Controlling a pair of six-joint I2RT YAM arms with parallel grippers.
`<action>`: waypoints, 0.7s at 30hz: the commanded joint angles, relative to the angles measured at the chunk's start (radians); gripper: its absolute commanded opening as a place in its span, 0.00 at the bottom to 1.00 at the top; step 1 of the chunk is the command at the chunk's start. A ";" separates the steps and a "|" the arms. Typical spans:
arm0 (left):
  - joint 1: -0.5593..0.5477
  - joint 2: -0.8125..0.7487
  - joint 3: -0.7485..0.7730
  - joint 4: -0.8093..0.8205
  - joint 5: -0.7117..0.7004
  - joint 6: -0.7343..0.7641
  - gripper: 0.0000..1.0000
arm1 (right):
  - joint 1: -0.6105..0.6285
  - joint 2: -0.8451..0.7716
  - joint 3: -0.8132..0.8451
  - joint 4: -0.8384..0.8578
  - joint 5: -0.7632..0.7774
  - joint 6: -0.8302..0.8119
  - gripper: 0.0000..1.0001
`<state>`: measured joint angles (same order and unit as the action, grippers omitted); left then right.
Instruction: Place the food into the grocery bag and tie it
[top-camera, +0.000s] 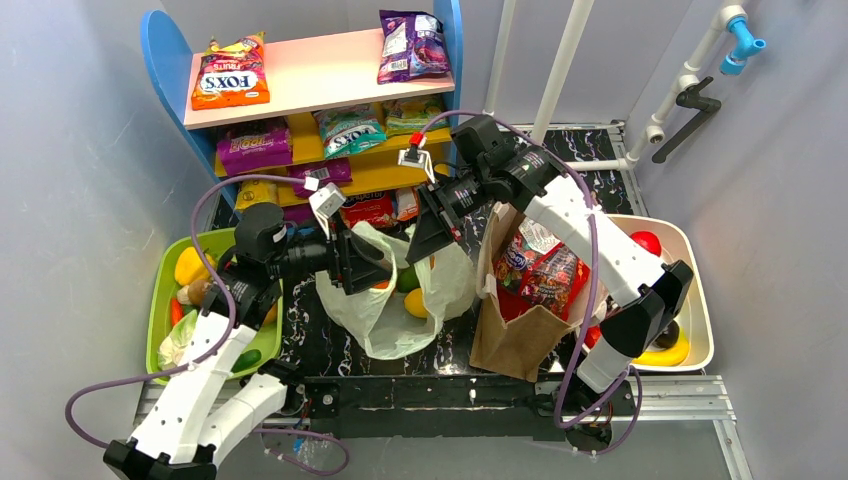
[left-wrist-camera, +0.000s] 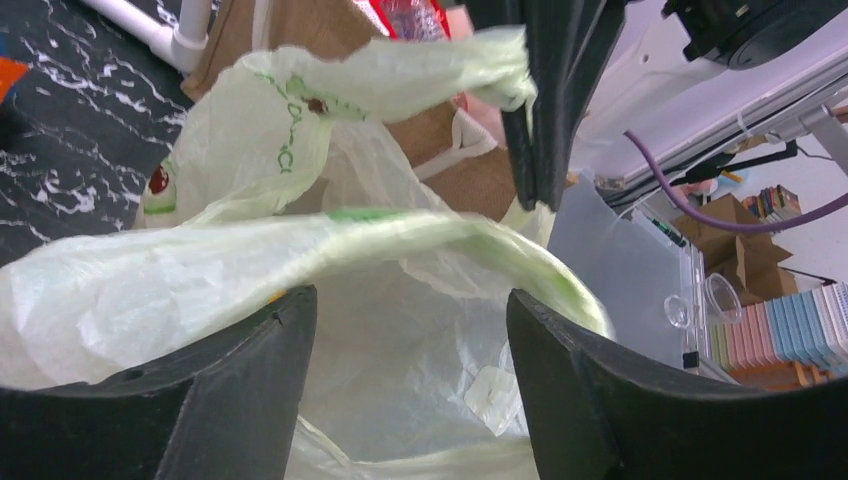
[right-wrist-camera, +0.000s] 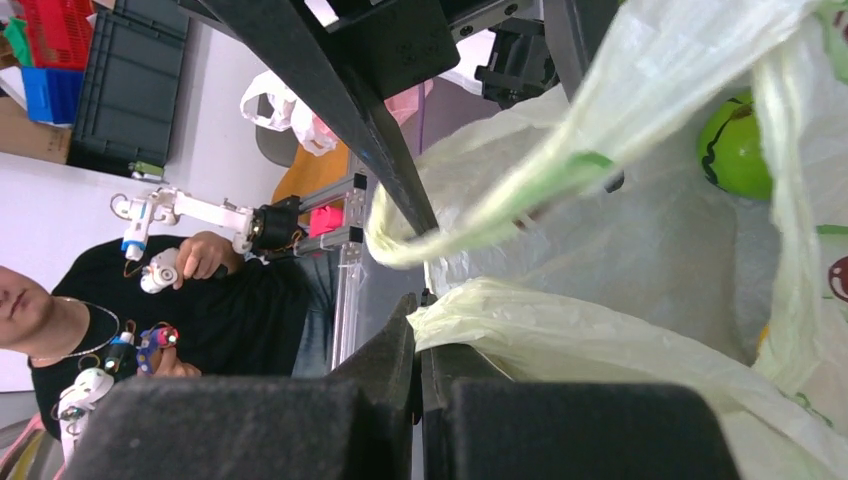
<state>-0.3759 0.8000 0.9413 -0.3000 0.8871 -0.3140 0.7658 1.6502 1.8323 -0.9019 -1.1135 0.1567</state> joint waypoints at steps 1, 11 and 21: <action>0.003 -0.022 -0.036 0.209 0.005 -0.098 0.70 | -0.004 -0.053 -0.042 0.053 -0.058 -0.006 0.01; 0.003 -0.030 -0.019 0.255 -0.057 -0.091 0.75 | -0.005 -0.061 -0.090 0.063 -0.067 0.003 0.01; 0.002 -0.012 0.198 -0.314 -0.263 0.299 0.45 | -0.005 -0.084 -0.110 0.093 0.234 0.122 0.01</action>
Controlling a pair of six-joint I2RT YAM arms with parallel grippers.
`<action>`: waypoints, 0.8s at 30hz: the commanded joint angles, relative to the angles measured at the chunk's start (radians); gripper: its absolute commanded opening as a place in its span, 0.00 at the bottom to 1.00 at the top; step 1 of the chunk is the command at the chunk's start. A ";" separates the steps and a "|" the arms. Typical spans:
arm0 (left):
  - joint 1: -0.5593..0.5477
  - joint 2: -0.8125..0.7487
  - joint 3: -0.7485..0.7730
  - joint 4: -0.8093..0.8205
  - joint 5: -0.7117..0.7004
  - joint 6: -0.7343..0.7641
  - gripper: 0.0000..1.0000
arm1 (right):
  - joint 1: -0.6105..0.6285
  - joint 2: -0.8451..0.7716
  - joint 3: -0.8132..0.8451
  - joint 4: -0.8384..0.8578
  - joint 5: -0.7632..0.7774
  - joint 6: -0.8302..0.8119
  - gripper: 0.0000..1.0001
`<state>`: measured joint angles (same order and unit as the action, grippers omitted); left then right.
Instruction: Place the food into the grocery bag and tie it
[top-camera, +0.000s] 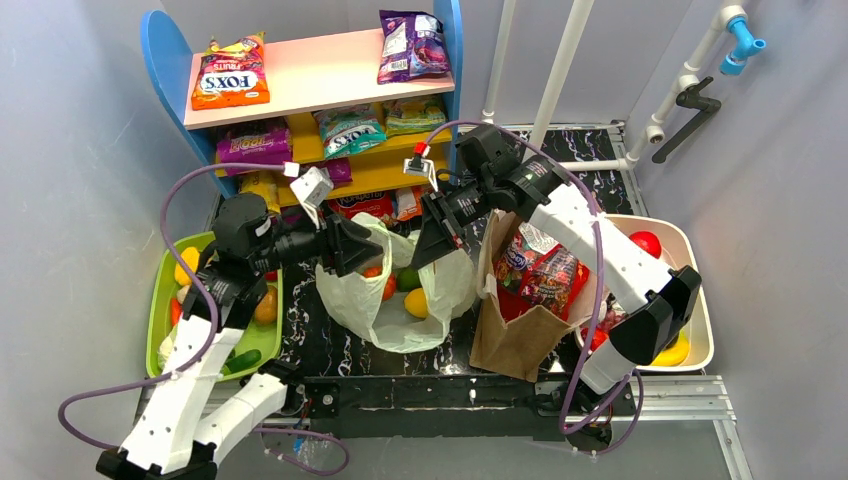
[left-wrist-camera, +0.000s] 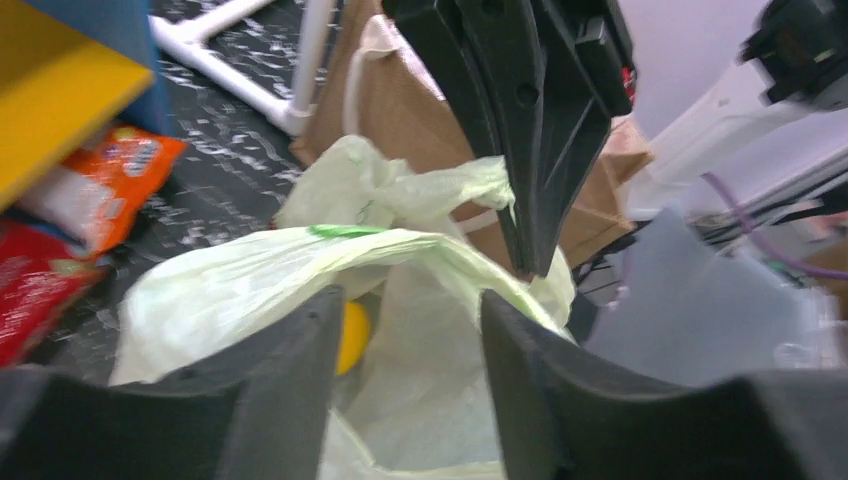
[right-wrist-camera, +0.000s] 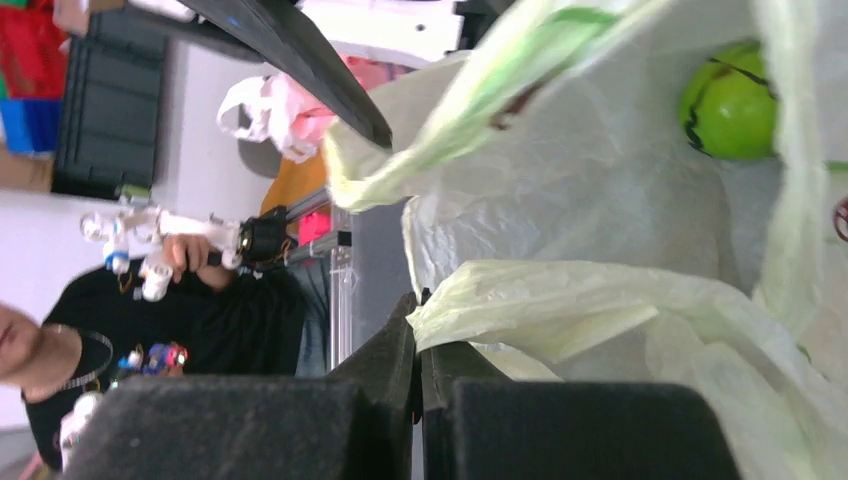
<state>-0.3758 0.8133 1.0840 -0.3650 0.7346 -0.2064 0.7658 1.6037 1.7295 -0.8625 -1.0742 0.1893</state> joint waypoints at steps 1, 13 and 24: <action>0.002 -0.028 0.051 -0.248 -0.122 0.193 0.42 | -0.005 -0.025 -0.003 0.063 0.206 0.108 0.01; 0.002 -0.014 -0.006 -0.175 -0.140 0.188 0.29 | 0.054 0.128 0.135 0.020 0.113 0.066 0.01; 0.002 -0.003 -0.043 -0.085 -0.023 0.144 0.34 | 0.098 0.182 0.228 -0.073 -0.051 -0.034 0.01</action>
<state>-0.3759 0.8090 1.0591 -0.4849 0.6523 -0.0553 0.8554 1.7889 1.8949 -0.8916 -1.0116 0.2209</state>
